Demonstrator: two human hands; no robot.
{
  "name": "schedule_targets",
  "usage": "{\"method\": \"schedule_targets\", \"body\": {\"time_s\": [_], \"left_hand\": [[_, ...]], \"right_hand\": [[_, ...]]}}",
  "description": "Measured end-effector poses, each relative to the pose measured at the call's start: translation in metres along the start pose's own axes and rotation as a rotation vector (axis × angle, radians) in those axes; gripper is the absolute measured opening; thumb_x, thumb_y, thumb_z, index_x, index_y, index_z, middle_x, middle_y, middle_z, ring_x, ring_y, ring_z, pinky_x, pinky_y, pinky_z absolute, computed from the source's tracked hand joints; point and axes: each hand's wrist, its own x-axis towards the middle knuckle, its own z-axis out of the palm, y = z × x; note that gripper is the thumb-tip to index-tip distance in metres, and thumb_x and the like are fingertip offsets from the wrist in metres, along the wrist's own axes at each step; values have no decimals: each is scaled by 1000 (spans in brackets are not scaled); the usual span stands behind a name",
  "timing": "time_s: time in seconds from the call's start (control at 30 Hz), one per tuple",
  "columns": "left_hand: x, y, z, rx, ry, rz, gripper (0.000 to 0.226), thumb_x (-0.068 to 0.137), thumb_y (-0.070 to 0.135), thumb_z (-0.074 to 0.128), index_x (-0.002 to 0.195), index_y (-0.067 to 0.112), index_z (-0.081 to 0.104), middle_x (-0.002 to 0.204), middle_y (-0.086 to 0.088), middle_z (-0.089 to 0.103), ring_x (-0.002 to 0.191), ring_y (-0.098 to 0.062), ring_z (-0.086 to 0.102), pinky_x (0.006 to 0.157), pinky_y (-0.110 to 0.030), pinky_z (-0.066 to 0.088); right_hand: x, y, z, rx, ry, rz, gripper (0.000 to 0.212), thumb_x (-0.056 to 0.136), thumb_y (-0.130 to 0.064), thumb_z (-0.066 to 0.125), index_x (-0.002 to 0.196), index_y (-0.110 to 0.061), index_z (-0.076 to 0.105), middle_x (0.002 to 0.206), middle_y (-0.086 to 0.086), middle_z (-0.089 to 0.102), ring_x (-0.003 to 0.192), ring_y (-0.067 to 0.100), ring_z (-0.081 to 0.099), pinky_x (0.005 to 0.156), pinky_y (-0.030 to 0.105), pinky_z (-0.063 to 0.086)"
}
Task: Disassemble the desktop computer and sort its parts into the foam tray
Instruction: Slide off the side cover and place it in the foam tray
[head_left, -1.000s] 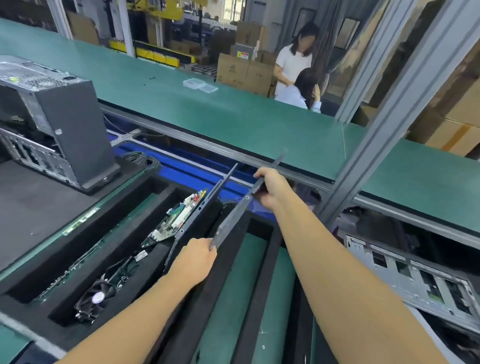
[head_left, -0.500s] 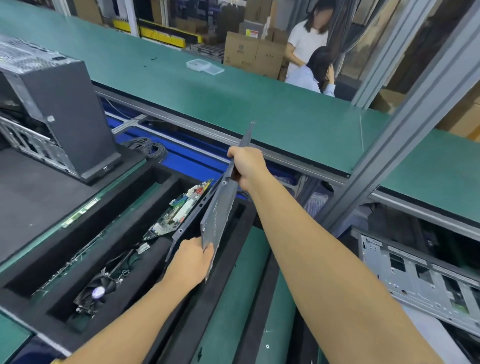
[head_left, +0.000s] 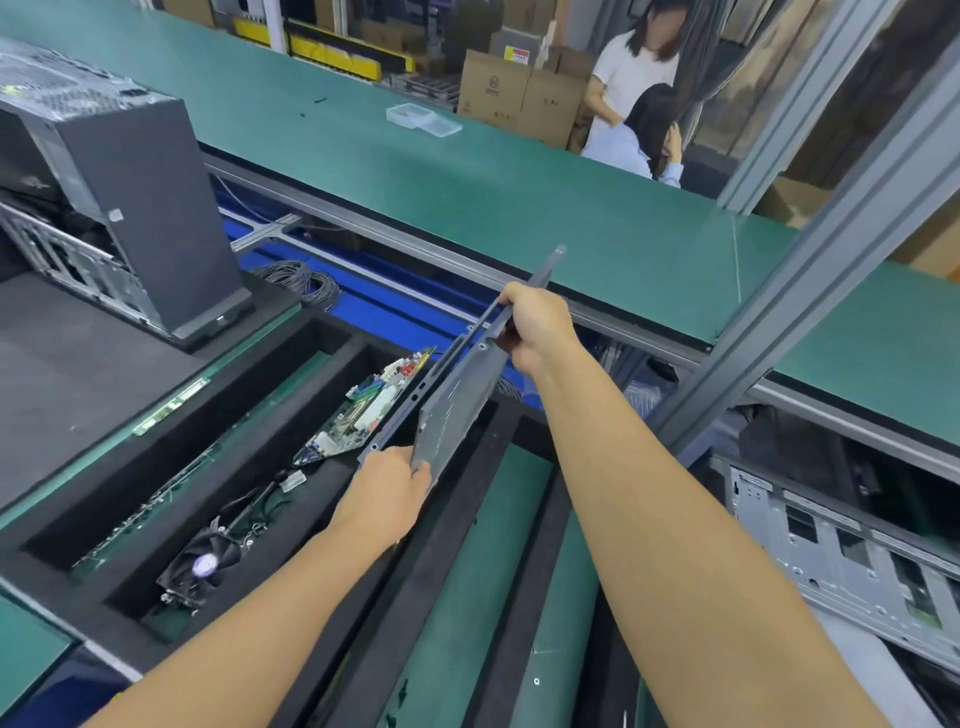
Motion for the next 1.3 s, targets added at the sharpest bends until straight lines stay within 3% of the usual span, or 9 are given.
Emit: {"method": "schedule_targets", "body": {"time_s": [0.17, 0.33, 0.47, 0.6, 0.7, 0.83, 0.93, 1.17, 1.3], "left_hand": [[-10, -1, 12, -7, 9, 20, 41, 100, 22, 50, 61, 21, 40, 62, 5, 46, 48, -8, 43, 41, -15, 28], [-6, -20, 17, -9, -8, -26, 38, 100, 21, 50, 63, 19, 42, 59, 4, 49, 48, -12, 46, 45, -23, 34], [-9, -37, 37, -37, -107, -96, 20, 100, 23, 53, 90, 7, 60, 77, -6, 60, 73, -29, 64, 61, -27, 42], [-12, -52, 54, -179, -56, -244, 28, 97, 25, 57, 72, 16, 48, 77, -1, 58, 67, -18, 60, 60, -27, 40], [-6, -68, 48, -259, -27, -278, 26, 95, 26, 60, 73, 13, 58, 72, 0, 64, 61, -14, 61, 54, -23, 43], [4, -90, 46, -387, -60, -309, 21, 94, 27, 62, 87, 7, 67, 83, -8, 71, 81, -28, 68, 72, -33, 52], [6, -101, 56, -553, -68, -391, 16, 94, 23, 61, 91, 10, 68, 83, -8, 71, 77, -29, 63, 75, -36, 51], [10, -111, 56, -724, -69, -428, 7, 90, 25, 71, 86, 22, 67, 88, 8, 72, 85, -12, 66, 83, -31, 52], [-1, -118, 57, -588, -72, -384, 10, 89, 26, 71, 88, 17, 67, 66, 13, 64, 63, -12, 56, 62, -28, 46]], "right_hand": [[-3, 3, 5, -64, 17, -17, 18, 81, -1, 55, 90, -11, 42, 73, 5, 32, 63, 19, 32, 54, 30, 38], [-1, 29, -6, 20, 11, 43, 20, 86, 3, 53, 84, -12, 41, 65, 3, 35, 46, 15, 39, 44, 21, 43], [2, 64, -10, 20, -2, 118, 21, 90, 1, 52, 81, -13, 40, 62, 3, 35, 44, 14, 40, 41, 21, 42], [3, 81, 4, -26, -132, 91, 21, 95, -6, 53, 81, -13, 39, 51, 0, 40, 38, 12, 41, 47, 28, 44], [2, 82, 19, 21, -223, 51, 21, 98, -5, 52, 79, -11, 43, 59, 3, 45, 43, 11, 49, 54, 29, 51], [0, 94, 29, -68, -270, -27, 20, 99, -10, 53, 82, -12, 43, 74, 8, 52, 62, 17, 55, 64, 30, 55], [-7, 109, 28, -273, -364, -20, 17, 102, -26, 52, 91, -13, 49, 91, 9, 56, 79, 21, 55, 79, 36, 54], [-31, 140, 14, -390, -372, 51, 24, 98, -15, 53, 121, -8, 56, 102, 7, 60, 84, 17, 55, 72, 29, 53], [-51, 156, -2, -391, -368, 161, 13, 99, -12, 51, 111, -11, 56, 97, 7, 61, 74, 17, 54, 67, 29, 50]]}}
